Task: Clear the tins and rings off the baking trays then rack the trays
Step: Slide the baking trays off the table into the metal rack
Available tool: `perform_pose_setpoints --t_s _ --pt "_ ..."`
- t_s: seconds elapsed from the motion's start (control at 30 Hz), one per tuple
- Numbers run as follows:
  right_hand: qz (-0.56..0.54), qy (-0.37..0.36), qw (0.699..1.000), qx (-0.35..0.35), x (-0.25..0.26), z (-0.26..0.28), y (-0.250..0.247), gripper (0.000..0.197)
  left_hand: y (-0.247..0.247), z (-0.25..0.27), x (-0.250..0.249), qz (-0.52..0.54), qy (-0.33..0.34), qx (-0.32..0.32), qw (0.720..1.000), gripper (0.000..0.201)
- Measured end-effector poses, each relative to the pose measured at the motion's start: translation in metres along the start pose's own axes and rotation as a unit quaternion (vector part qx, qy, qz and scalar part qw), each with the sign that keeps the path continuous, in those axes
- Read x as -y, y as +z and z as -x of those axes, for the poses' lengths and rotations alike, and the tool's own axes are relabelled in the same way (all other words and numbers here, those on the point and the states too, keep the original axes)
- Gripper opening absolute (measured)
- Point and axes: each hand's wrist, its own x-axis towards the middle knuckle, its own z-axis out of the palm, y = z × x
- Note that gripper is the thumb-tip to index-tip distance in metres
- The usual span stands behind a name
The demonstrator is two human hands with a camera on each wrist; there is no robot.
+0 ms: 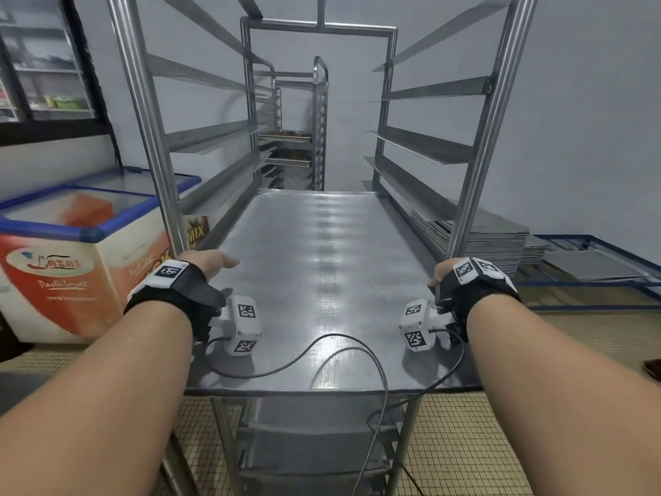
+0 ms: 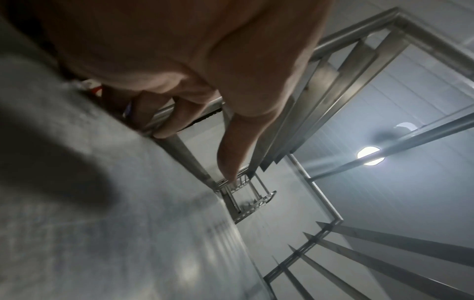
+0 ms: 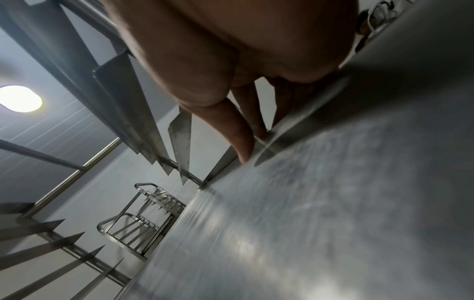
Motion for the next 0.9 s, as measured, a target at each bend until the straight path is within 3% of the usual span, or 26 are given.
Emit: perform_pose_setpoints --t_s 0.03,0.13,0.17,0.3,0.37,0.4,0.43,0.5,0.67,0.8,0.9 --pt "0.065 -0.023 0.998 -0.007 -0.002 -0.003 -0.001 0.004 -0.001 0.000 -0.004 -0.029 0.028 -0.005 0.999 0.077" --pt "0.013 -0.040 0.999 0.021 0.001 0.006 -0.004 0.048 -0.006 0.014 -0.010 -0.072 0.087 0.032 0.993 0.107" --pt "0.014 -0.032 0.999 0.032 0.005 0.009 -0.005 0.053 -0.008 0.017 -0.013 -0.069 0.096 0.045 0.992 0.115" --pt "0.100 -0.046 0.993 0.046 0.016 0.039 -0.019 0.030 -0.011 0.042 -0.012 -0.111 0.125 0.092 0.982 0.100" --pt "0.106 -0.053 0.991 0.059 0.016 0.052 -0.027 0.038 -0.010 0.066 -0.005 -0.143 0.127 0.114 0.975 0.114" --pt "0.100 -0.055 0.992 0.061 0.014 0.055 -0.032 0.050 -0.008 0.083 -0.001 -0.159 0.133 0.121 0.971 0.110" --pt "0.087 -0.056 0.993 0.064 0.010 0.057 -0.036 0.058 -0.006 0.099 0.003 -0.172 0.136 0.126 0.968 0.095" --pt "0.065 -0.063 0.993 0.076 0.004 0.069 -0.042 0.056 -0.001 0.123 0.012 -0.210 0.144 0.119 0.960 0.072" --pt "0.098 -0.114 0.983 0.109 -0.006 0.112 -0.044 0.056 0.004 0.165 0.042 -0.365 0.241 0.136 0.889 0.092" --pt "0.167 -0.193 0.955 0.153 -0.030 0.146 -0.022 0.087 0.010 0.165 0.075 -0.429 0.300 0.149 0.839 0.122" --pt "0.250 -0.267 0.921 0.137 -0.051 0.168 -0.001 0.102 0.019 0.149 0.094 -0.508 0.331 0.104 0.789 0.112"
